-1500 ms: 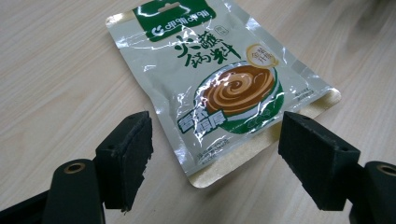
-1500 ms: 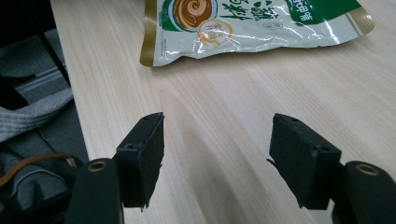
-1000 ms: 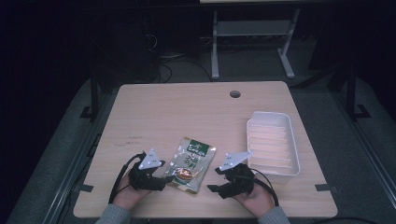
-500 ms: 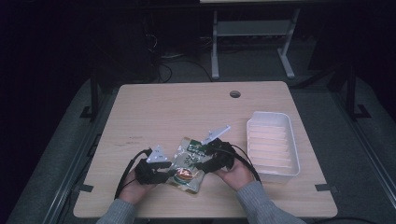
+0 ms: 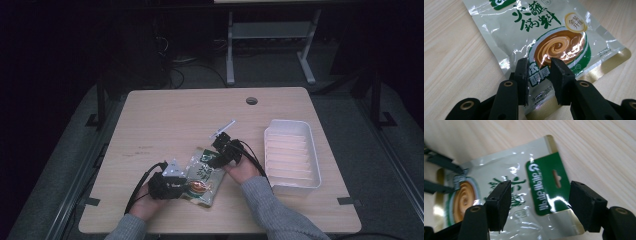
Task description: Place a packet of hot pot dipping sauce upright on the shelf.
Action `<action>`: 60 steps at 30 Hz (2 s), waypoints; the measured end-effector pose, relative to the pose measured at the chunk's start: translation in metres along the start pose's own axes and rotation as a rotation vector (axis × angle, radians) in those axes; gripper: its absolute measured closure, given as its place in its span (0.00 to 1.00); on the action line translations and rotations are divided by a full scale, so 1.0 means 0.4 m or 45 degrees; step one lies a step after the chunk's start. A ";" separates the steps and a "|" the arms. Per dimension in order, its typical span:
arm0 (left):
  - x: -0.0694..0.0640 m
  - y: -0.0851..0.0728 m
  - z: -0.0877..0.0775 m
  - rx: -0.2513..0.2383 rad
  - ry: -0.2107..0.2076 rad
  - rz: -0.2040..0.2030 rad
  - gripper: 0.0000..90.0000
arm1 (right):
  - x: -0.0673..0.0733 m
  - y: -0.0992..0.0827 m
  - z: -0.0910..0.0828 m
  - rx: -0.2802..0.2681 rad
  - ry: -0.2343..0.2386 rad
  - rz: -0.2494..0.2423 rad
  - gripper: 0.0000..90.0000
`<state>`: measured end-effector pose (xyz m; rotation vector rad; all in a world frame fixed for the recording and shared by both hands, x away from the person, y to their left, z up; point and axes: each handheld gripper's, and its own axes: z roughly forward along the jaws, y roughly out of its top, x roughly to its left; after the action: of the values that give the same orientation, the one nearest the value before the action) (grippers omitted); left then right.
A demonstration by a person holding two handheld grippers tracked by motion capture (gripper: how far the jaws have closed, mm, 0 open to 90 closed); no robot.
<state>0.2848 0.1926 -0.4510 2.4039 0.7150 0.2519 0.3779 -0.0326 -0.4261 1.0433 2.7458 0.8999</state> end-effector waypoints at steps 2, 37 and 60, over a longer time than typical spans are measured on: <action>-0.001 -0.001 0.002 0.002 -0.002 0.002 0.76 | -0.016 0.004 0.011 0.022 -0.021 0.028 0.37; -0.007 -0.002 0.007 -0.005 -0.005 0.000 0.72 | -0.020 0.021 0.074 0.100 0.210 0.039 0.87; 0.023 -0.031 -0.061 -0.113 0.093 -0.082 0.53 | -0.004 0.022 -0.020 -0.007 0.286 -0.041 0.99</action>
<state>0.2789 0.2183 -0.4393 2.2930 0.7965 0.3395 0.3822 -0.0322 -0.4150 0.9479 2.9279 1.0802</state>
